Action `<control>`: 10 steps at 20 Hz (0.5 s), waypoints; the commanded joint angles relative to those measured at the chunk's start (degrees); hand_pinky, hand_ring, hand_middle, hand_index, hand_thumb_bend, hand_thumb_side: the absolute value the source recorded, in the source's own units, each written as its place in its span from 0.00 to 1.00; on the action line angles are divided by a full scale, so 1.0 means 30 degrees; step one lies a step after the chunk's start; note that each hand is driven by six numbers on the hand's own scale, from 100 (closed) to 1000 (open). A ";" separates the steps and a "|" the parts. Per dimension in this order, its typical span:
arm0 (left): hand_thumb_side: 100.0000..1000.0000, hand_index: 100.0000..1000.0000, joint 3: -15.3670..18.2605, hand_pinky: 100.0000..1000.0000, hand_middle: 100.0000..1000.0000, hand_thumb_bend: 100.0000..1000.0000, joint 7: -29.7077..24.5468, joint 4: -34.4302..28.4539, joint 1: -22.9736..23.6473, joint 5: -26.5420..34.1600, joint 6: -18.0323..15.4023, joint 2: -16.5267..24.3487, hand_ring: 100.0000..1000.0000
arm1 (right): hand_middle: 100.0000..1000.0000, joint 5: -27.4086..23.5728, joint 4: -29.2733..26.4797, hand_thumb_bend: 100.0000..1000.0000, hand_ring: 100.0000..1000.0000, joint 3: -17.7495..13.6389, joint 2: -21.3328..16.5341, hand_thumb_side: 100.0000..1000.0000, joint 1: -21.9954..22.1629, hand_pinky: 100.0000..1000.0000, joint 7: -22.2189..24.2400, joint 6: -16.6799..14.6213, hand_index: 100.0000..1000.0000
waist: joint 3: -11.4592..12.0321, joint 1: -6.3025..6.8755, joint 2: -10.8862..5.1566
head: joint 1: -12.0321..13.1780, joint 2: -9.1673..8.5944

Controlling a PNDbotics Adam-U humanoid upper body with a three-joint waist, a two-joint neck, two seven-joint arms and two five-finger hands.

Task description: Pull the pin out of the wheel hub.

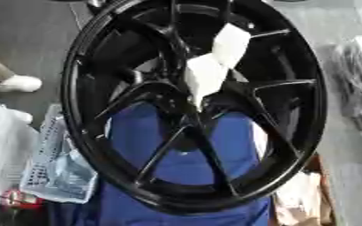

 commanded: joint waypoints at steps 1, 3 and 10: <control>0.74 0.74 0.0299 0.82 0.78 0.25 0.0029 -0.0288 -0.0098 -0.0051 -0.0066 0.0366 0.75 | 0.74 -0.0117 -0.0252 0.18 0.80 -0.0384 -0.0725 0.24 -0.0248 0.83 -0.0087 0.0020 0.82 | -0.0040 0.0080 -0.0346 | 0.0036 -0.0156; 0.74 0.74 0.0299 0.82 0.78 0.25 0.0043 -0.0288 -0.0089 -0.0046 -0.0060 0.0354 0.75 | 0.74 -0.0111 -0.0249 0.18 0.80 -0.0423 -0.0735 0.24 -0.0242 0.83 -0.0133 0.0029 0.82 | -0.0073 0.0090 -0.0316 | 0.0054 -0.0146; 0.74 0.74 0.0296 0.82 0.78 0.25 0.0048 -0.0288 -0.0120 -0.0039 -0.0052 0.0341 0.75 | 0.74 -0.0111 -0.0221 0.19 0.80 -0.0453 -0.0745 0.24 -0.0222 0.83 -0.0154 0.0021 0.82 | -0.0127 0.0098 -0.0249 | 0.0051 -0.0131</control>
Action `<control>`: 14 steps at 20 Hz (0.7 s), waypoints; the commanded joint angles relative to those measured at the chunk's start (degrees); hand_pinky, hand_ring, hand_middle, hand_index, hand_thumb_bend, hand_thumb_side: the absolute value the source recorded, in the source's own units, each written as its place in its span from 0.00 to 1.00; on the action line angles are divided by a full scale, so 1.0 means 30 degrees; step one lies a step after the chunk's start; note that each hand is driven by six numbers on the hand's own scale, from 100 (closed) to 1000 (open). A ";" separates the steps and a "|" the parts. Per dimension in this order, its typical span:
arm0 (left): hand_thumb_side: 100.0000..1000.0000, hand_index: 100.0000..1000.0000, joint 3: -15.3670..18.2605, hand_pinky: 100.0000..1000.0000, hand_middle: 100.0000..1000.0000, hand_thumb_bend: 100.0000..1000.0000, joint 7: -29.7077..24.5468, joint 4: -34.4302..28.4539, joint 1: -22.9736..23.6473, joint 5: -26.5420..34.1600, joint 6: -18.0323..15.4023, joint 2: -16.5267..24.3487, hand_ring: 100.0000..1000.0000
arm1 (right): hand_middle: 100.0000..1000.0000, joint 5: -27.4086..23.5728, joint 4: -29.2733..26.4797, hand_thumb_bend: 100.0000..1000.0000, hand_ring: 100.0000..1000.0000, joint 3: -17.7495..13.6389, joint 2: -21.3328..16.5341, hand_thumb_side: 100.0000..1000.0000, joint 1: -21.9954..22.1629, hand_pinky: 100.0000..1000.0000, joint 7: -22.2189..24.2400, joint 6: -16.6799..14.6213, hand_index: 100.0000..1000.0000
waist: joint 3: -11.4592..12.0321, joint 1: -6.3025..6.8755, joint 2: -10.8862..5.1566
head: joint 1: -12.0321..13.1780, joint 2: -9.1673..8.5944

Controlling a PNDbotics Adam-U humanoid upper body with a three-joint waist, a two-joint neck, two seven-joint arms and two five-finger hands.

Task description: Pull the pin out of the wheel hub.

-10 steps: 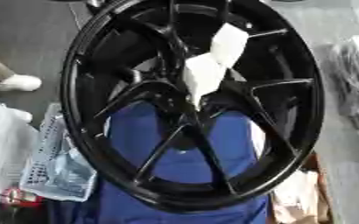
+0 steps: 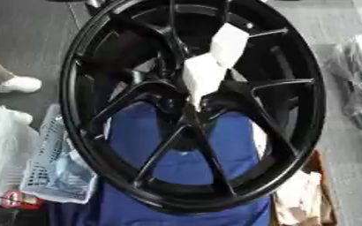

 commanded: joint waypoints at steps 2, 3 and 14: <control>0.74 0.74 0.0286 0.82 0.78 0.25 0.0016 -0.0288 -0.0132 -0.0019 -0.0010 0.0327 0.75 | 0.74 -0.0063 -0.0206 0.19 0.81 -0.0186 -0.0655 0.24 -0.0234 0.83 0.0121 0.0004 0.82 | -0.0016 0.0051 -0.0257 | 0.0033 -0.0117; 0.74 0.74 0.0278 0.82 0.78 0.25 0.0015 -0.0288 -0.0139 -0.0009 0.0003 0.0321 0.75 | 0.74 -0.0007 -0.0225 0.20 0.81 -0.0077 -0.0663 0.24 -0.0236 0.83 0.0231 0.0014 0.82 | -0.0012 0.0046 -0.0249 | 0.0016 -0.0108; 0.74 0.74 0.0230 0.82 0.78 0.25 -0.0003 -0.0288 -0.0250 0.0071 0.0059 0.0360 0.75 | 0.82 0.1580 -0.1487 0.41 0.87 0.1636 -0.1318 0.12 0.0183 0.86 0.2737 -0.0638 0.87 | 0.0073 -0.0089 -0.0248 | -0.0137 -0.0168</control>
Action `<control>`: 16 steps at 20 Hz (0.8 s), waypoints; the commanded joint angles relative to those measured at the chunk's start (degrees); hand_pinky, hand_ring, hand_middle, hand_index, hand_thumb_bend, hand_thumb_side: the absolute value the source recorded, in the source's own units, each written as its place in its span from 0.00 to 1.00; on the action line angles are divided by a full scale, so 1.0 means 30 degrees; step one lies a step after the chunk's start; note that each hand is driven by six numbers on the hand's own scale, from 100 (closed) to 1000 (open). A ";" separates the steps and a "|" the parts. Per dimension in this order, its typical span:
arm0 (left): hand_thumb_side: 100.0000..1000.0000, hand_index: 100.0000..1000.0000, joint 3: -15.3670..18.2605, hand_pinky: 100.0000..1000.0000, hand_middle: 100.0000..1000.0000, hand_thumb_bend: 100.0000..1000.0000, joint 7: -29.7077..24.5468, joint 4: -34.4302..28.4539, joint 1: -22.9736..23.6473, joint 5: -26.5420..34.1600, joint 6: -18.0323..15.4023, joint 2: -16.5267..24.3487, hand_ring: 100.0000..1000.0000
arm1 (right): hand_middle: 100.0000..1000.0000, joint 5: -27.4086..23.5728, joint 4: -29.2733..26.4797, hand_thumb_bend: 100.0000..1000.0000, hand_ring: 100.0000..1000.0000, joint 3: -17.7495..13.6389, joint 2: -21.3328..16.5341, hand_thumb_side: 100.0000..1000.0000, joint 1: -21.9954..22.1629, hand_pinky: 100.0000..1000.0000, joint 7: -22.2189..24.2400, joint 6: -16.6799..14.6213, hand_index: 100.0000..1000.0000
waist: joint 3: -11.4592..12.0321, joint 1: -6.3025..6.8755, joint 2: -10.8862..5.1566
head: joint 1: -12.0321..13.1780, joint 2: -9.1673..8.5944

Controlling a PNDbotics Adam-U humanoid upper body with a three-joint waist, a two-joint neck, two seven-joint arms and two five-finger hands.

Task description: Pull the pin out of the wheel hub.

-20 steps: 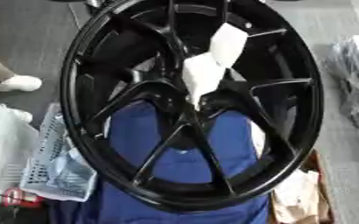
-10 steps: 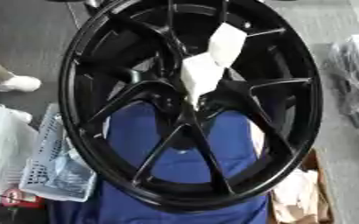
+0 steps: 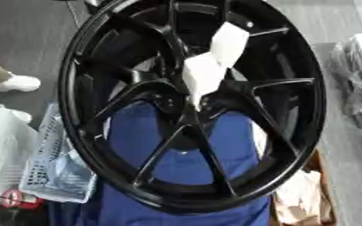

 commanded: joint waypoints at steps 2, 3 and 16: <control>0.74 0.74 0.0209 0.82 0.78 0.25 -0.0023 -0.0288 -0.0248 0.0092 0.0058 0.0359 0.75 | 0.83 0.0694 -0.0798 0.45 0.88 0.0336 -0.0828 0.09 -0.0124 0.87 0.1157 -0.0569 0.89 | 0.0044 0.0022 -0.0333 | -0.0144 -0.0165; 0.74 0.74 0.0207 0.82 0.78 0.25 -0.0027 -0.0288 -0.0252 0.0100 0.0065 0.0361 0.75 | 0.84 0.0771 -0.0871 0.47 0.89 0.0422 -0.0842 0.07 -0.0117 0.87 0.1369 -0.0703 0.89 | 0.0051 0.0016 -0.0335 | -0.0166 -0.0170; 0.74 0.73 0.0161 0.82 0.77 0.25 -0.0030 -0.0288 -0.0379 0.0169 0.0096 0.0343 0.75 | 0.84 0.1106 -0.0803 0.47 0.90 0.1954 -0.0366 0.03 -0.0801 0.87 0.2404 -0.1521 0.89 | 0.0186 0.0007 -0.0256 | -0.0467 -0.0352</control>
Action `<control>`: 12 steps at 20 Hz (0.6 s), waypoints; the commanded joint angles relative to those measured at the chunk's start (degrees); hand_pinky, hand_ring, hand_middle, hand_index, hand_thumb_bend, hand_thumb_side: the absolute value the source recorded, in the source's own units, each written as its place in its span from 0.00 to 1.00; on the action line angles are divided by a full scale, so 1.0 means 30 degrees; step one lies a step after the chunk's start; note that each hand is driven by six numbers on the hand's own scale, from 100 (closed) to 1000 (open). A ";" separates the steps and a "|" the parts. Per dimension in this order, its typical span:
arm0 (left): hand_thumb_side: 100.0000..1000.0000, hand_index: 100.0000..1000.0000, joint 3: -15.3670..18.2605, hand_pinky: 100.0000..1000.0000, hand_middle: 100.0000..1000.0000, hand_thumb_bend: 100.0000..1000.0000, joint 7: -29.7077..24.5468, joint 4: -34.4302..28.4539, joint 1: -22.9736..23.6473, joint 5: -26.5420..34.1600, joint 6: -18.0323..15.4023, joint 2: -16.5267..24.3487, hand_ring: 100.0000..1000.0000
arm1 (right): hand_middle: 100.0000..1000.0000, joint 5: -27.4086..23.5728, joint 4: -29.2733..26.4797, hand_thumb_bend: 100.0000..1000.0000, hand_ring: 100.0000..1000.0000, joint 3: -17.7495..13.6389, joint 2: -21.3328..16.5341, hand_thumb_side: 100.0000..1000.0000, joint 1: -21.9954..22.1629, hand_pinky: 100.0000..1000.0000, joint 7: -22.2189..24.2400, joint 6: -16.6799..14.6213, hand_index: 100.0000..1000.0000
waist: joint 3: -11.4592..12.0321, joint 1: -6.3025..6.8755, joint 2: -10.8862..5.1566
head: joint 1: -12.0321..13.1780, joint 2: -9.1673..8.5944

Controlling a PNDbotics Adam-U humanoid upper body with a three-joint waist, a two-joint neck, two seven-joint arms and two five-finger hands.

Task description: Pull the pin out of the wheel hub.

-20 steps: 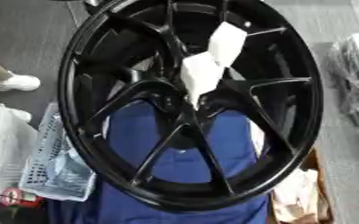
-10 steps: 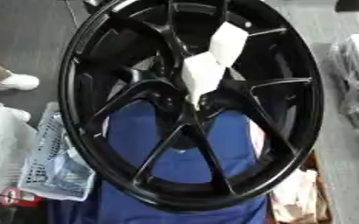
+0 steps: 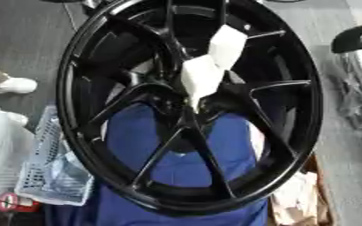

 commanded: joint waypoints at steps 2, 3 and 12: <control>0.74 0.73 0.0138 0.82 0.77 0.25 -0.0033 -0.0288 -0.0262 0.0071 0.0065 0.0346 0.75 | 0.84 0.0056 0.0280 0.47 0.90 0.0486 0.0131 0.03 -0.0842 0.87 0.0072 -0.0120 0.89 | 0.0098 0.0049 -0.0267 | -0.0151 -0.0181; 0.74 0.73 0.0127 0.82 0.77 0.25 -0.0045 -0.0288 -0.0282 0.0071 0.0069 0.0353 0.75 | 0.84 0.0110 0.0429 0.47 0.90 0.0702 0.0247 0.03 -0.0979 0.87 0.0072 -0.0144 0.89 | 0.0128 0.0048 -0.0262 | -0.0181 -0.0178; 0.74 0.73 0.0084 0.82 0.77 0.25 -0.0100 -0.0288 -0.0416 0.0089 0.0061 0.0362 0.75 | 0.84 0.0864 0.2039 0.46 0.90 0.2105 0.1159 0.02 -0.1806 0.87 0.0072 -0.0642 0.88 | 0.0464 -0.0069 -0.0097 | -0.0489 -0.0290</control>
